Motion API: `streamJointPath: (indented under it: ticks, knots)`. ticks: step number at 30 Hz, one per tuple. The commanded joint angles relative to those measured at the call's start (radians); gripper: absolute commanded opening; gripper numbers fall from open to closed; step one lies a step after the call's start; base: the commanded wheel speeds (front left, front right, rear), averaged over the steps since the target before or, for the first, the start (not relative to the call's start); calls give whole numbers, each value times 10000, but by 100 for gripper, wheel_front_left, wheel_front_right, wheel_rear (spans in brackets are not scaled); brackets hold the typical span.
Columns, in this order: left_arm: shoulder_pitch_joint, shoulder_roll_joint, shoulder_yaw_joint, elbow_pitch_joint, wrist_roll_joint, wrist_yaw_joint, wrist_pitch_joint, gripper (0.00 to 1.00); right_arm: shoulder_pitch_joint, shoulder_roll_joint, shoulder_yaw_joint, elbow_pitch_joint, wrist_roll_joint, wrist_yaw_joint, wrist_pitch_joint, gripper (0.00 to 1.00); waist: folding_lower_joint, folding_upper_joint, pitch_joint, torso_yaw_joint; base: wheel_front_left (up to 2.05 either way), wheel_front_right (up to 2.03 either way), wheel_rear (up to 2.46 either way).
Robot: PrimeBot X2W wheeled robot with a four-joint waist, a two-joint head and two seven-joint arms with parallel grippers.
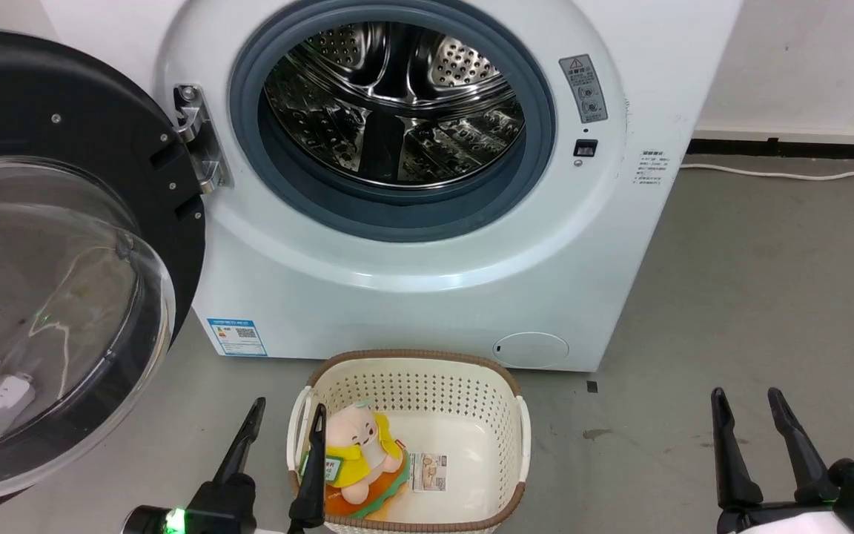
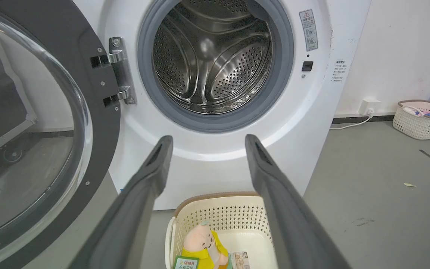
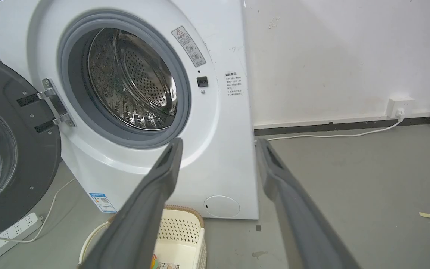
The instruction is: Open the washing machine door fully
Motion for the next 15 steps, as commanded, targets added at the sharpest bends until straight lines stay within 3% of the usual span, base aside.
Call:
streamJointPath:
  ticks: [1, 15]
  knots:
    - [104, -40, 28, -38, 52, 13, -54, 100, 63, 42, 20, 10, 42, 10, -43, 100, -1, 0, 6, 1, 0, 0, 0]
    - [57, -86, 93, 122, 4, -113, -55, 100, 44, 43, 73, 41, 52, 10, -43, 100, -1, 0, 14, 38, 0, 0, 0]
